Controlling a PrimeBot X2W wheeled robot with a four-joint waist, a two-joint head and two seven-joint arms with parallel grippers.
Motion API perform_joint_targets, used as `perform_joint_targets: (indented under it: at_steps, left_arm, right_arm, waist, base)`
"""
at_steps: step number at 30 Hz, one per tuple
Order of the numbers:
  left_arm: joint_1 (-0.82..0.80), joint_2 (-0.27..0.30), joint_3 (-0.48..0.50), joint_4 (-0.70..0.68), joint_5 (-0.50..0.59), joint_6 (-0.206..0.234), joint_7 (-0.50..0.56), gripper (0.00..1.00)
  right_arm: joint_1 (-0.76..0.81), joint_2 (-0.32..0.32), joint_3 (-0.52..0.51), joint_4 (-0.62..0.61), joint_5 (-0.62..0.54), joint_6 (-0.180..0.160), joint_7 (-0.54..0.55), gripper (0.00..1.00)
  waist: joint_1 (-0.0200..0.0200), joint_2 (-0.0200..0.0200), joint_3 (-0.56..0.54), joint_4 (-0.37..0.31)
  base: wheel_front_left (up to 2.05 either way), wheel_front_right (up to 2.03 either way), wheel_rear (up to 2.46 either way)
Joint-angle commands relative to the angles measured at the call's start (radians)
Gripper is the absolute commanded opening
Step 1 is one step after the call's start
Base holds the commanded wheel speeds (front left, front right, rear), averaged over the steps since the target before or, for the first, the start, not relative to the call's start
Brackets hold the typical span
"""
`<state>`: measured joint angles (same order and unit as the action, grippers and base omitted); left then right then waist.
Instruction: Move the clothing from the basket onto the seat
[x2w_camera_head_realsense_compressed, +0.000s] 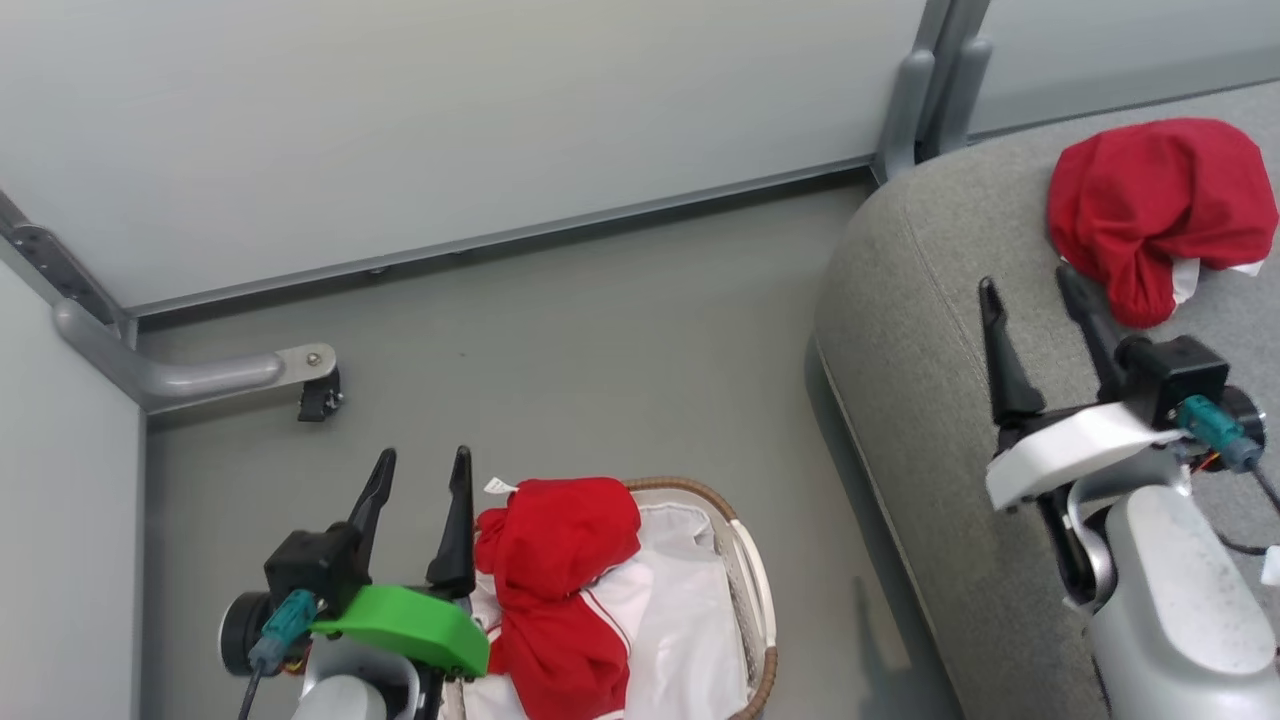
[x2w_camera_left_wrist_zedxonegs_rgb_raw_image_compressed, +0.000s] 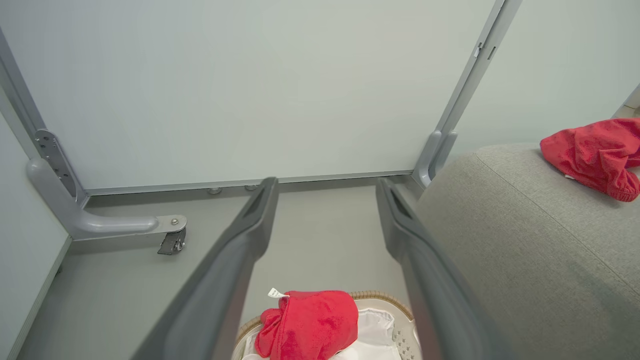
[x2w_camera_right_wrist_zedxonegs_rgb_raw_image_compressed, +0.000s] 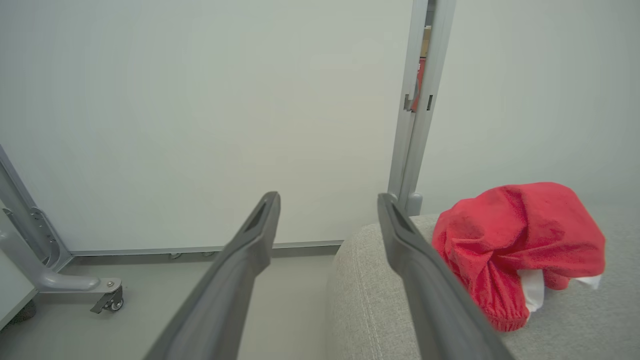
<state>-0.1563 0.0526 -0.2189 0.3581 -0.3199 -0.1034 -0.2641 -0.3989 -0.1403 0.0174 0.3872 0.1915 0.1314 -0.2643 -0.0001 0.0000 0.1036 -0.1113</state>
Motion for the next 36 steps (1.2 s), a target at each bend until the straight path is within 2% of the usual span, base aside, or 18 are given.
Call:
perform_joint_targets:
  at_steps: [1,7,11,17,36]
  left_arm:
    - [0.033,0.000,0.019,0.000,-0.007,0.010,-0.001,1.00]
    - [0.100,-0.002,0.061,-0.011,-0.019,0.023,0.000,1.00]
    - [0.132,-0.002,0.066,-0.021,-0.031,0.028,0.000,1.00]
    - [0.159,-0.001,0.052,-0.020,-0.043,0.032,-0.001,1.00]
    - [0.136,-0.001,0.037,-0.006,-0.043,0.032,0.000,1.00]
  right_arm:
    - [0.036,0.016,0.006,-0.006,-0.010,-0.001,0.000,1.00]
    - [0.141,0.078,-0.002,-0.032,-0.007,-0.001,0.000,1.00]
    - [0.218,0.086,-0.014,-0.071,-0.024,-0.001,0.000,1.00]
    - [0.299,0.088,0.012,-0.111,0.022,-0.001,0.000,1.00]
    - [0.322,0.088,-0.004,-0.106,0.010,-0.001,0.000,1.00]
  waist:
    - [0.0001,0.0000,-0.068,0.059]
    - [0.0001,0.0000,-0.093,0.086]
    - [0.0001,0.0000,-0.104,0.098]
    - [0.0001,0.0000,-0.111,0.106]
    - [0.0001,0.0000,-0.114,0.103]
  base:
    - [0.00,0.00,0.00]
    - [0.00,0.00,0.00]
    - [0.00,0.00,0.00]
    - [0.00,0.00,0.00]
    - [0.00,0.00,0.00]
